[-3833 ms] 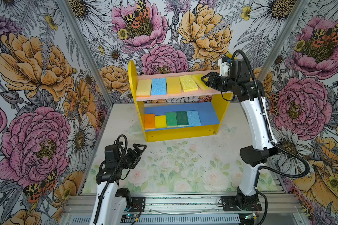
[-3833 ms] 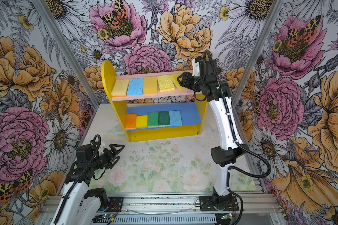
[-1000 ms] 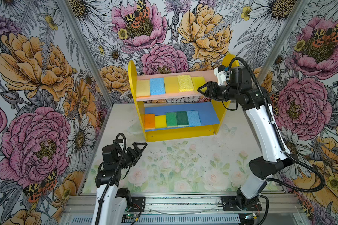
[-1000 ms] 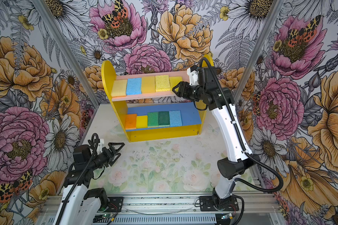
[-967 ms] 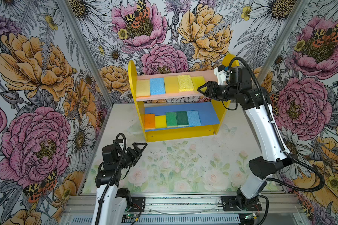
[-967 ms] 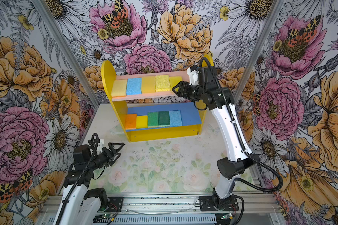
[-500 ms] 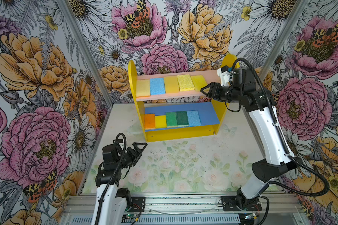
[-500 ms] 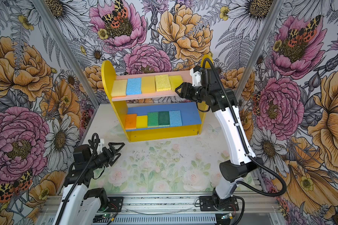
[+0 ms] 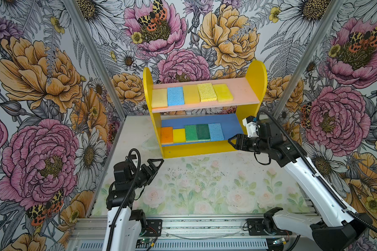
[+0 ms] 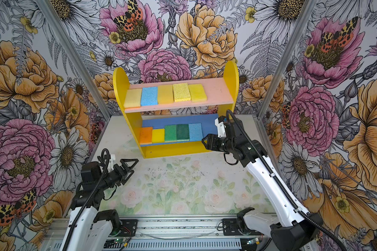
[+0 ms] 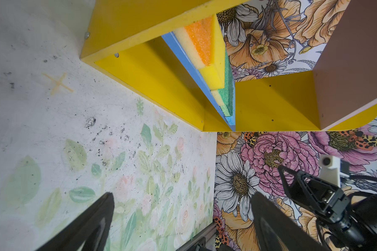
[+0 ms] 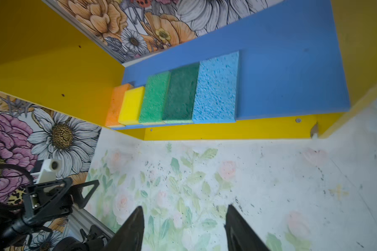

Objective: Place and organize the cleaning sponges onto the shelf

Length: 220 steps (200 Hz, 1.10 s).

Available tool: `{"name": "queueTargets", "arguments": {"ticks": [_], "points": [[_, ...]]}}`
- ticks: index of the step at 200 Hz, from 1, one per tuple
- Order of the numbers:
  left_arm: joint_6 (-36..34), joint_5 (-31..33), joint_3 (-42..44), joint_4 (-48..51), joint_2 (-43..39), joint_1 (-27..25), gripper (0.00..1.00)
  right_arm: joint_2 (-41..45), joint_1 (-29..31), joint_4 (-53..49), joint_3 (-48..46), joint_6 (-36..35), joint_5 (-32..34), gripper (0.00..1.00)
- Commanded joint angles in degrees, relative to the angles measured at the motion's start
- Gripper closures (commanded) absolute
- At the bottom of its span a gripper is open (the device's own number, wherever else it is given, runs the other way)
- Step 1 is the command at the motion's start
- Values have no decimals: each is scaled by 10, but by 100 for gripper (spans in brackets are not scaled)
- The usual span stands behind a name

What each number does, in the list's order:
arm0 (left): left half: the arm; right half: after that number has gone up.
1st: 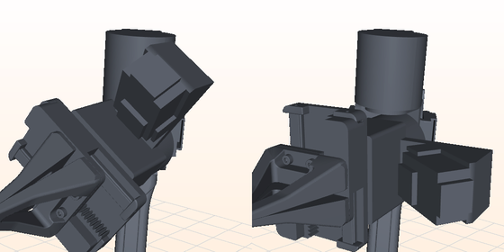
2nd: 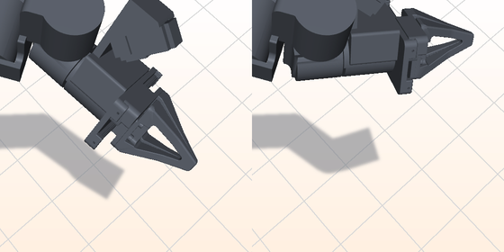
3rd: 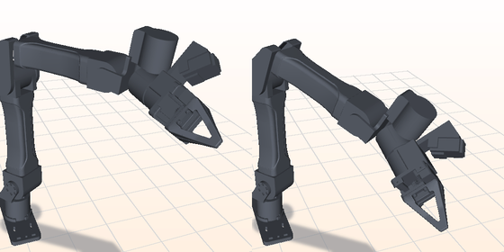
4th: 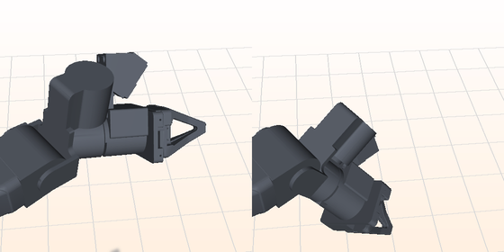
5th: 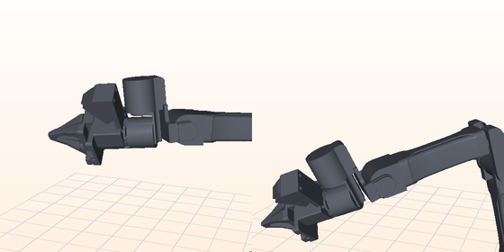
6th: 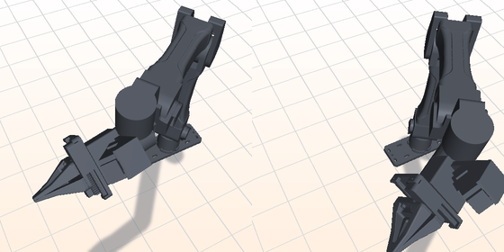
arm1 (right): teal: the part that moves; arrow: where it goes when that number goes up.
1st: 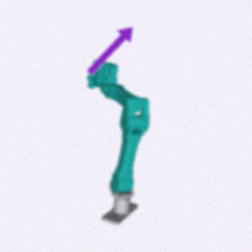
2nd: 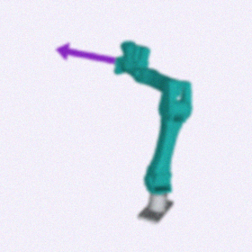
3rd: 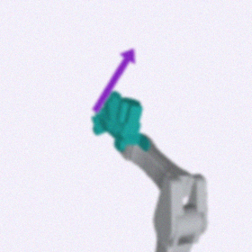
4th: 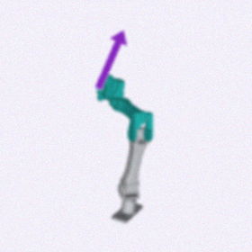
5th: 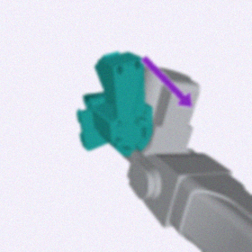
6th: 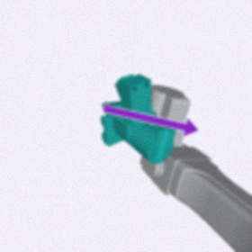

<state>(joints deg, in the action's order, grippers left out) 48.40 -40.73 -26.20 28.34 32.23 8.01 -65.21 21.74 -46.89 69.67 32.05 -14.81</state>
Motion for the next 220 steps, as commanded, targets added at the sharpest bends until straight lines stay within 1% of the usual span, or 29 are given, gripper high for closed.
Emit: {"name": "queueTargets", "arguments": {"ticks": [1,21,44,79,97,114,130,154,166,176,188,207,211,220], "points": [[-6,67,-18,15,1,-2,1,46,-4,47,-73,47,45,39],[5,105,-24,30,11,-2,1,82,-23,47,-145,89,61,38],[4,140,-36,51,20,-2,1,105,-54,45,-205,110,65,38],[10,215,-49,88,24,0,1,117,-123,39,-259,133,51,38],[6,249,-53,97,32,2,1,126,-162,36,-275,145,77,38],[1,303,-66,110,41,5,1,117,-204,37,-281,143,102,36],[-18,358,-87,110,57,6,1,86,-247,40,-255,117,133,35],[-53,428,-117,93,90,7,1,49,-283,86,-210,63,162,30],[-77,452,-120,64,103,7,1,39,-292,131,-202,27,193,26],[-94,472,-119,35,117,7,1,36,-294,193,-214,-17,213,23],[-114,498,-119,9,137,8,1,27,-299,255,-228,-50,240,17],[-139,523,-113,-36,166,8,1,-11,-306,354,-250,-99,215,14],[-146,543,-110,-48,171,7,1,-22,-306,370,-253,-107,212,14],[-159,559,-103,-76,182,7,1,-53,-307,399,-257,-115,211,13]]}}
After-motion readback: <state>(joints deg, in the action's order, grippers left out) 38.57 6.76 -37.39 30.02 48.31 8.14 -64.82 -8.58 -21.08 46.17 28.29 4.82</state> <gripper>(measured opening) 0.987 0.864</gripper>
